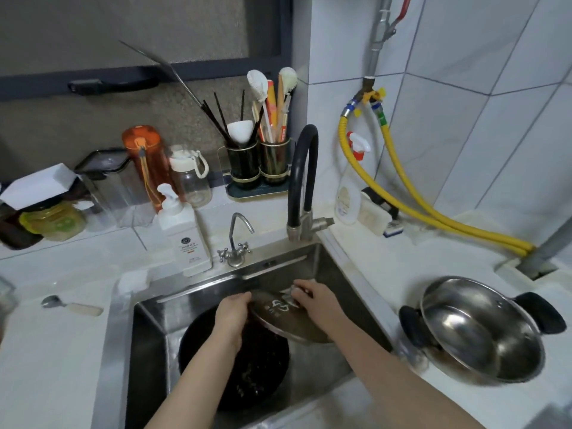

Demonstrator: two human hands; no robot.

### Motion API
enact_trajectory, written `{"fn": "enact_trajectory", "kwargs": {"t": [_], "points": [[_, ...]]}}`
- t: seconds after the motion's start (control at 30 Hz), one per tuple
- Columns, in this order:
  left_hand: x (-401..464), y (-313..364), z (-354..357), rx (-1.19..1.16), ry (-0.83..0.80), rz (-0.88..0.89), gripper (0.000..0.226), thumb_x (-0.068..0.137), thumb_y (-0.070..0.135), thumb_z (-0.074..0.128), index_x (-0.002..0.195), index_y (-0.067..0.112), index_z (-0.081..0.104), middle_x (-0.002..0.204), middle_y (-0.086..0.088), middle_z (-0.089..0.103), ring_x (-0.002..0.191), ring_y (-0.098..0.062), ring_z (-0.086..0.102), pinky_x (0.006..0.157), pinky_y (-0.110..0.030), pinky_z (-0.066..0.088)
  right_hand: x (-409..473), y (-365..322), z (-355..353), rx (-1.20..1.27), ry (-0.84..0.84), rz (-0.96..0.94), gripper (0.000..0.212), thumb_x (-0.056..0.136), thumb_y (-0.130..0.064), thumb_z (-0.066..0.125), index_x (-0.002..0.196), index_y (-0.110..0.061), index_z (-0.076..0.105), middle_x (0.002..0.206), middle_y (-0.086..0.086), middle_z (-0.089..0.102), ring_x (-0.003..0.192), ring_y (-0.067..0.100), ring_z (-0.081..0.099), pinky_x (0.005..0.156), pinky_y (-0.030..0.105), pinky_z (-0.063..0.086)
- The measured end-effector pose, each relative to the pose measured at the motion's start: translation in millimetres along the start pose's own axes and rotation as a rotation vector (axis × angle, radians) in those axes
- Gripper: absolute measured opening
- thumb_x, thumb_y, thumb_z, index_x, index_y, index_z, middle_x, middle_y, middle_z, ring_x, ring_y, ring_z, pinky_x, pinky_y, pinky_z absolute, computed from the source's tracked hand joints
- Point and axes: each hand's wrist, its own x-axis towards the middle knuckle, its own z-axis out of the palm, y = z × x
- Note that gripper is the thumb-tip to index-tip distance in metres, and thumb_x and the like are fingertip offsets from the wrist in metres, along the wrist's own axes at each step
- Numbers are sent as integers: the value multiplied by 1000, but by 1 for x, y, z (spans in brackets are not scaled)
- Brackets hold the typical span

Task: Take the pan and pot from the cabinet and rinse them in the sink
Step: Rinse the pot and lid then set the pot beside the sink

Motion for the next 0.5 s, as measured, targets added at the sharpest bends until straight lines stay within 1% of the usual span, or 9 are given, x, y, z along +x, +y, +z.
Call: {"fn": "enact_trajectory", "kwargs": {"t": [0.07, 0.13, 0.2, 0.23, 0.3, 0.33, 0.4, 0.47, 0.5], "points": [[4, 1, -3, 42, -21, -8, 19, 84, 12, 58, 88, -1, 72, 88, -21, 70, 80, -33, 63, 81, -41, 49, -2, -3, -2, -28, 20, -15, 40, 95, -28, 51, 131, -12, 53, 131, 8, 59, 120, 19, 54, 91, 17, 35], [3, 4, -1, 76, -36, -8, 19, 85, 11, 56, 88, 0, 71, 87, -21, 69, 77, -32, 62, 78, -39, 48, -4, -4, -7, -44, 31, -13, 40, 94, -27, 51, 131, -12, 53, 132, 7, 59, 121, 18, 54, 93, 18, 35], [-2, 6, 5, 123, -70, 2, 18, 87, 8, 53, 86, 2, 70, 82, -19, 67, 70, -30, 60, 71, -34, 47, -8, -3, -15, -56, 62, -14, 41, 94, -27, 52, 132, -12, 53, 132, 7, 59, 121, 18, 54, 93, 18, 35], [-4, 7, 10, 138, -91, 15, 19, 88, 6, 51, 84, 5, 69, 79, -15, 67, 66, -26, 59, 64, -31, 47, -11, -1, -20, -68, 82, -24, 41, 94, -27, 52, 132, -13, 53, 131, 7, 59, 120, 18, 54, 93, 18, 36], [-8, 5, 22, 164, -152, 52, 26, 89, 1, 47, 80, 14, 69, 68, -4, 67, 60, -17, 56, 56, -26, 43, -18, 3, -35, -120, 126, -61, 42, 93, -28, 53, 134, -16, 51, 128, 8, 59, 117, 19, 54, 94, 20, 36], [-11, 4, 30, 183, -185, 69, 29, 88, 1, 48, 86, 18, 71, 65, 0, 66, 61, -14, 55, 59, -25, 42, -21, 7, -44, -157, 152, -87, 43, 93, -28, 53, 134, -17, 51, 127, 8, 59, 116, 20, 54, 96, 23, 37], [-18, 4, 48, 189, -247, 101, 32, 90, 3, 47, 105, 19, 70, 71, 3, 65, 66, -12, 54, 63, -26, 41, -29, 13, -65, -211, 219, -149, 42, 91, -26, 56, 132, -17, 53, 125, 6, 61, 116, 21, 54, 100, 28, 38], [-24, 4, 70, 170, -298, 142, 32, 93, 0, 46, 113, 18, 64, 79, 4, 63, 65, -8, 58, 53, -18, 45, -38, 20, -88, -217, 313, -196, 38, 87, -22, 61, 124, -16, 59, 118, 4, 65, 111, 20, 57, 96, 29, 41], [-28, 4, 83, 179, -328, 161, 34, 93, -1, 47, 116, 19, 62, 81, 5, 63, 64, -7, 59, 52, -18, 45, -43, 24, -100, -199, 359, -206, 34, 84, -20, 64, 118, -14, 63, 112, 4, 68, 105, 21, 59, 92, 29, 43]]}}
